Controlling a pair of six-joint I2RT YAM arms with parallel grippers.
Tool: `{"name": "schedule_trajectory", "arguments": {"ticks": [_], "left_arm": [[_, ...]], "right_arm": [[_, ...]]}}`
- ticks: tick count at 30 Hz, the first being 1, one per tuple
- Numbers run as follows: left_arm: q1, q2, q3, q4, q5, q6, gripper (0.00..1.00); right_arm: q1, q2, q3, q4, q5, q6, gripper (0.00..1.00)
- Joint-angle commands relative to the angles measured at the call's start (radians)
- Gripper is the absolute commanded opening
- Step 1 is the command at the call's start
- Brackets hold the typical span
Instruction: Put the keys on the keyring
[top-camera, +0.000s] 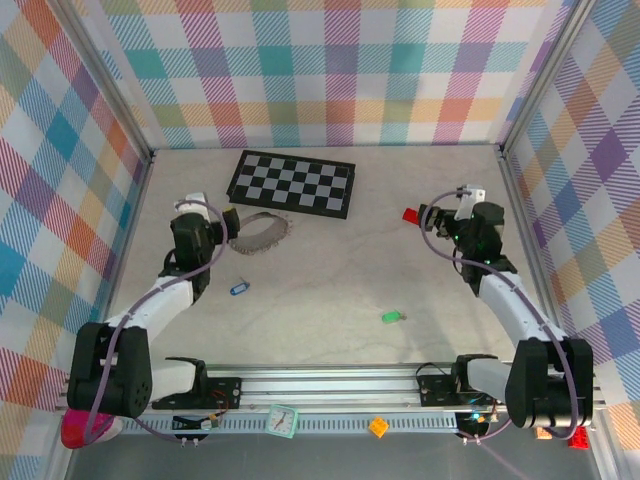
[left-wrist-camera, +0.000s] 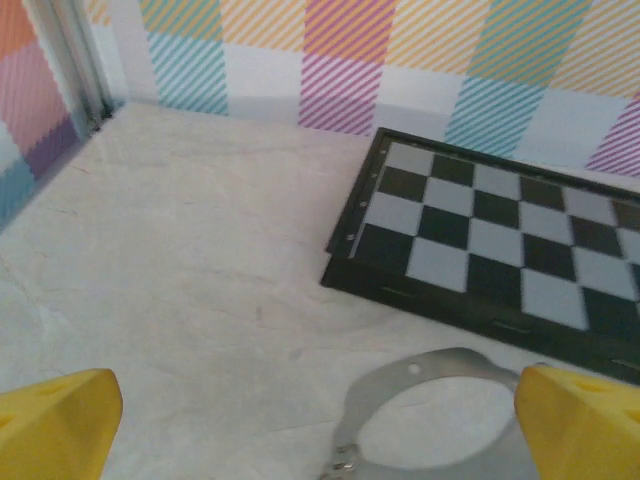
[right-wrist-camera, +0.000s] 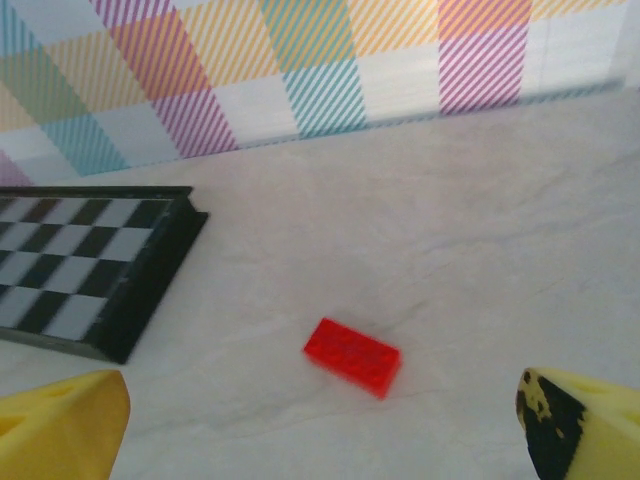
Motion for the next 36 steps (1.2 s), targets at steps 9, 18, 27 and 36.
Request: {"name": "schedule_trajectory", "arguments": {"ticks": [9, 18, 27, 36], "left_arm": [[0.012, 0.178, 0.322, -0.687, 0.202, -0.201, 0.94], [0.012, 0.319, 0.379, -0.756, 0.171, -0.165, 0.75], [0.012, 0.427, 0.432, -0.746, 0.197, -0.151, 0.67], [0.010, 0.516, 0.489, -0.751, 0.196, -0.162, 0.55]], "right_arm": [[0.155, -0.003, 0.102, -0.538, -0.185, 0.244, 0.86], [0.315, 0.034, 0.131, -0.567, -0.155, 0.276, 0.78], [0.350, 0.104, 0.172, -0.544, -0.128, 0.295, 0.76], [0.360, 0.123, 0.171, -0.540, -0.113, 0.298, 0.76]]}}
